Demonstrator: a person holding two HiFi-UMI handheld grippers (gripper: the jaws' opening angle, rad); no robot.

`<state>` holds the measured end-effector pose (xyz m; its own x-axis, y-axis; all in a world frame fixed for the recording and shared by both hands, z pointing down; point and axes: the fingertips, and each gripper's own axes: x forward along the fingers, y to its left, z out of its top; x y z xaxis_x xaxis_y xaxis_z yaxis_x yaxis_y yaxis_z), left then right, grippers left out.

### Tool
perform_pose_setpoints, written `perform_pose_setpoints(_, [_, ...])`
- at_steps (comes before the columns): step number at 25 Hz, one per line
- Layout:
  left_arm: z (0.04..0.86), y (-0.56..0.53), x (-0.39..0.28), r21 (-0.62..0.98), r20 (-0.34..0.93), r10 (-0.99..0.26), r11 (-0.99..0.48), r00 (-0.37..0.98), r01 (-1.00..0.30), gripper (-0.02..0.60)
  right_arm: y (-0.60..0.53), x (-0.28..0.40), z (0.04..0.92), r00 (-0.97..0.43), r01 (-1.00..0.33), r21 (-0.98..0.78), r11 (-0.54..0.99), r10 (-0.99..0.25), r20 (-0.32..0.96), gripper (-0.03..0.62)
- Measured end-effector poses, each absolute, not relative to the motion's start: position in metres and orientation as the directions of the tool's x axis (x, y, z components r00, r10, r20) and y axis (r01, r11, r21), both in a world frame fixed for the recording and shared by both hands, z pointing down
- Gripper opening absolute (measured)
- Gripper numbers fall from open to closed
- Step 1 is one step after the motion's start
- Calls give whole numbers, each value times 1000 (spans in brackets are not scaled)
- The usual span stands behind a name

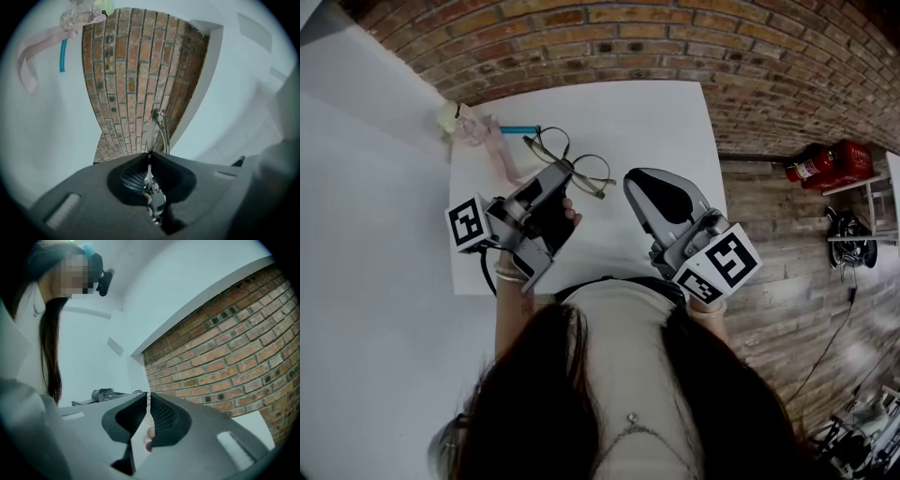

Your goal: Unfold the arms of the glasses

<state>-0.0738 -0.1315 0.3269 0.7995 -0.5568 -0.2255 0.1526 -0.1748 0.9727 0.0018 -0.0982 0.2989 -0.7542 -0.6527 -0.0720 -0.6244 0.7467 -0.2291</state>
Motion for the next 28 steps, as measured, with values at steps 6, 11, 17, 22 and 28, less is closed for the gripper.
perform_pose_setpoints(6, [327, -133, -78, 971, -233, -553, -173, 800, 164, 20, -94, -10, 300, -789, -582, -234, 779, -611, -71, 41])
perform_pose_setpoints(11, [327, -131, -75, 970, -237, -543, -173, 805, 169, 20, -89, -16, 302, -813, -550, -234, 802, -578, -67, 43])
perform_pose_setpoints(17, [326, -129, -74, 968, -247, -531, -173, 810, 182, 20, -87, -21, 303, -828, -529, -238, 815, -557, -68, 43])
perform_pose_setpoints(22, [324, -128, -72, 967, -253, -522, -172, 815, 190, 20, -86, -23, 303, -833, -522, -233, 821, -550, -70, 43])
perform_pose_setpoints(28, [327, -128, -71, 969, -240, -520, -175, 820, 172, 20, -84, -23, 301, -833, -522, -220, 824, -548, -76, 40])
